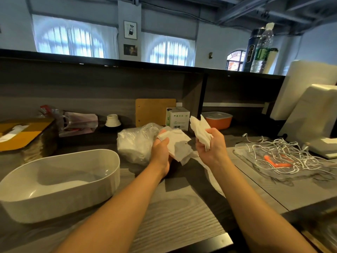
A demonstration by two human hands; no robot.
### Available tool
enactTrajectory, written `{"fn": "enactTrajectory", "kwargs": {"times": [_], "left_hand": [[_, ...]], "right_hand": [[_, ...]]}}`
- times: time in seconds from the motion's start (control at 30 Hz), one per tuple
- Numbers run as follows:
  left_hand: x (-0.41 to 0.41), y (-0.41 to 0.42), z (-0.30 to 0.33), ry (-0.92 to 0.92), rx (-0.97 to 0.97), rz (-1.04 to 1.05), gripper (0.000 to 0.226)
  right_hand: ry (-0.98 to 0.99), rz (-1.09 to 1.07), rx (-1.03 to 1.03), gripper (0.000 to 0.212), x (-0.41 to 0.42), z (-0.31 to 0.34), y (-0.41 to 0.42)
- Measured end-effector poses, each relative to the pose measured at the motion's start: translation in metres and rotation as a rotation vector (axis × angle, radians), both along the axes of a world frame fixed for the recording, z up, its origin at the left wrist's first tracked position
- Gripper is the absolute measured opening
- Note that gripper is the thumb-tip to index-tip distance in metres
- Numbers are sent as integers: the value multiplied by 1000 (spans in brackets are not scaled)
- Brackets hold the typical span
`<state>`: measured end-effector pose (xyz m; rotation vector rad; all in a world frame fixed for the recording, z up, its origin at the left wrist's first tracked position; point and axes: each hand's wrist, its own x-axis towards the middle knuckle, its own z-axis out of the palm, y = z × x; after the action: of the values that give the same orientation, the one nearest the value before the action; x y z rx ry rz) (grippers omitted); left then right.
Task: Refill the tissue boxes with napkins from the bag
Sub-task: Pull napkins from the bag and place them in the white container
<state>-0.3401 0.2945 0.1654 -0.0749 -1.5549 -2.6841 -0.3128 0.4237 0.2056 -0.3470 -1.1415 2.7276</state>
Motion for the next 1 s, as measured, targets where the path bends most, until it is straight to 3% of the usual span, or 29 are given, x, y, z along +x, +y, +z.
{"fn": "enactTrajectory", "kwargs": {"times": [0.07, 0.17, 0.3, 0.4, 0.5, 0.6, 0.7, 0.77, 0.9, 1.0], "left_hand": [[0, 0, -1, -3, 13, -5, 32], [4, -2, 0, 0, 67, -22, 39], [8, -3, 1, -24, 94, -76, 47], [7, -1, 0, 3, 9, -63, 37], [5, 3, -2, 37, -143, -12, 41], [1, 3, -3, 39, -115, 7, 46], [-4, -1, -3, -22, -18, 32, 42], [-5, -2, -3, -26, 28, 15, 38], [-3, 0, -2, 42, 16, -21, 39], [-3, -1, -4, 47, 22, -25, 35]], "right_hand": [[68, 15, 9, 34, 2, 0, -9], [46, -3, 250, 41, 1, -12, -28], [-34, -24, 331, 37, -1, -19, -41], [-47, 29, 300, 26, 1, -18, -43], [-56, 42, 324, 27, -1, -17, -43], [-8, -111, 715, 23, -8, -19, -39], [14, -191, 992, 44, -10, -21, -34], [-80, -122, 912, 51, -9, -20, -33], [-137, 25, 629, 23, -6, -15, -27], [-40, -75, 696, 17, -10, -20, -24]]}}
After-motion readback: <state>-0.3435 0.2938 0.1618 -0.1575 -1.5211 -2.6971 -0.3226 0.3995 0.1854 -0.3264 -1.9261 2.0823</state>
